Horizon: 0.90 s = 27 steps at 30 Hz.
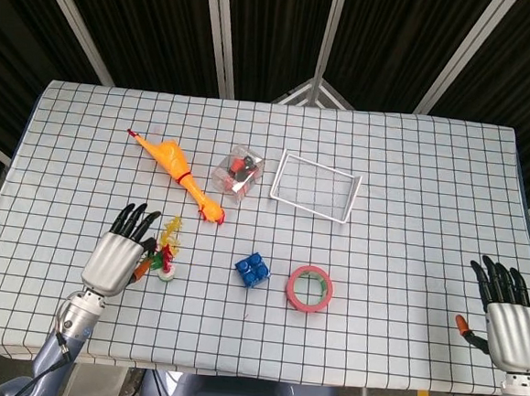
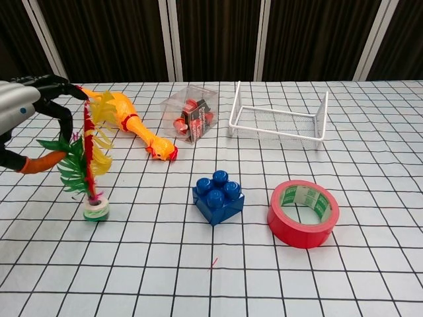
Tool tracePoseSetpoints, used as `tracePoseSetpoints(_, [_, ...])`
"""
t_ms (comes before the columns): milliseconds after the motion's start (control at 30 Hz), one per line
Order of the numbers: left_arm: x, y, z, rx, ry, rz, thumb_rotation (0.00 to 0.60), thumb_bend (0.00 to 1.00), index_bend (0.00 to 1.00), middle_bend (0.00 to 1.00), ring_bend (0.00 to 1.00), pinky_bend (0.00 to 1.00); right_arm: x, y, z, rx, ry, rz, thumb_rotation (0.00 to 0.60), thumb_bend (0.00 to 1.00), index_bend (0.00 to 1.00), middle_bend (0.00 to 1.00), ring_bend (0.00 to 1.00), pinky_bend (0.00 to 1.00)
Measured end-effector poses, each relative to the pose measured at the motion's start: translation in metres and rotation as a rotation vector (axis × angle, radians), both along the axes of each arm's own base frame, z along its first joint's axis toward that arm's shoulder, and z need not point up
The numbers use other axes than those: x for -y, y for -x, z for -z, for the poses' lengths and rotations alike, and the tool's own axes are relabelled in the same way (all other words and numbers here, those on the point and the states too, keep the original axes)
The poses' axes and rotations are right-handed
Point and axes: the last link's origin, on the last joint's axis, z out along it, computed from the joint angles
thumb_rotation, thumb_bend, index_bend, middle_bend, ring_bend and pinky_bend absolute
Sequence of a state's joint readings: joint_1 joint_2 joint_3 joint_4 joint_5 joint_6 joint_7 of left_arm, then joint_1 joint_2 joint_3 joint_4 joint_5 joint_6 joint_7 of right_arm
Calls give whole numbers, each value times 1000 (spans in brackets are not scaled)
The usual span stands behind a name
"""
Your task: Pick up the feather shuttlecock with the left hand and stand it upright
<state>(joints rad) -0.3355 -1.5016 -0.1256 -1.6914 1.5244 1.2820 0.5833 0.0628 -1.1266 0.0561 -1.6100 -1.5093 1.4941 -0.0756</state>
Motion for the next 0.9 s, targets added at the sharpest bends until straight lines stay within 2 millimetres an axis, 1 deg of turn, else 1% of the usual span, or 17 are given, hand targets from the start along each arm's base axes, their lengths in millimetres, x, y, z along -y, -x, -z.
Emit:
tracePoseSetpoints(67, [1,2,1,1,6,-8,600,614,590,115,0,69,0,0,0,1,-1,0,600,339,0,0,0,0])
tracePoseSetpoints(133, [2,5,2,-6,11,-11,600,575,572,107,0,65,0,0,0,1,-2,0,600,339,0,0,0,0])
tracePoseSetpoints(167, [2,5,2,-9,12,-11,600,545,556,101,0,61,0,0,0,1,-3,0,600,339,0,0,0,0])
tracePoseSetpoints(233, [3,7,2,-11,14,-9,600,432,497,75,0,37,0,0,0,0,-4,1,600,339,0,0,0,0])
tracePoseSetpoints(300, [3,8,2,-11,15,-7,600,299,417,31,0,8,0,0,0,0,-4,1,600,339,0,0,0,0])
tracePoseSetpoints(333, [4,8,1,-11,15,-7,600,265,383,19,0,3,0,0,0,0,-4,1,600,339,0,0,0,0])
tracePoseSetpoints(433, [7,9,-2,-1,16,-8,600,154,213,0,0,0,-1,1,0,-1,-8,4,600,339,0,0,0,0])
tracePoseSetpoints(500, [9,10,-5,9,16,-8,600,129,157,0,0,0,-1,1,0,-3,-9,4,600,340,0,0,0,0])
tracePoseSetpoints(600, [14,13,-13,33,12,-11,600,110,100,0,0,0,-1,1,-1,-3,-8,5,600,339,0,0,0,0])
tracePoseSetpoints(800, [27,24,-42,100,-26,-32,600,110,70,0,0,0,-2,1,-1,-5,-9,3,600,339,0,0,0,0])
tracePoseSetpoints(900, [38,36,-60,107,-55,-53,600,110,53,0,0,0,-2,1,-1,-10,-10,2,600,339,0,0,0,0])
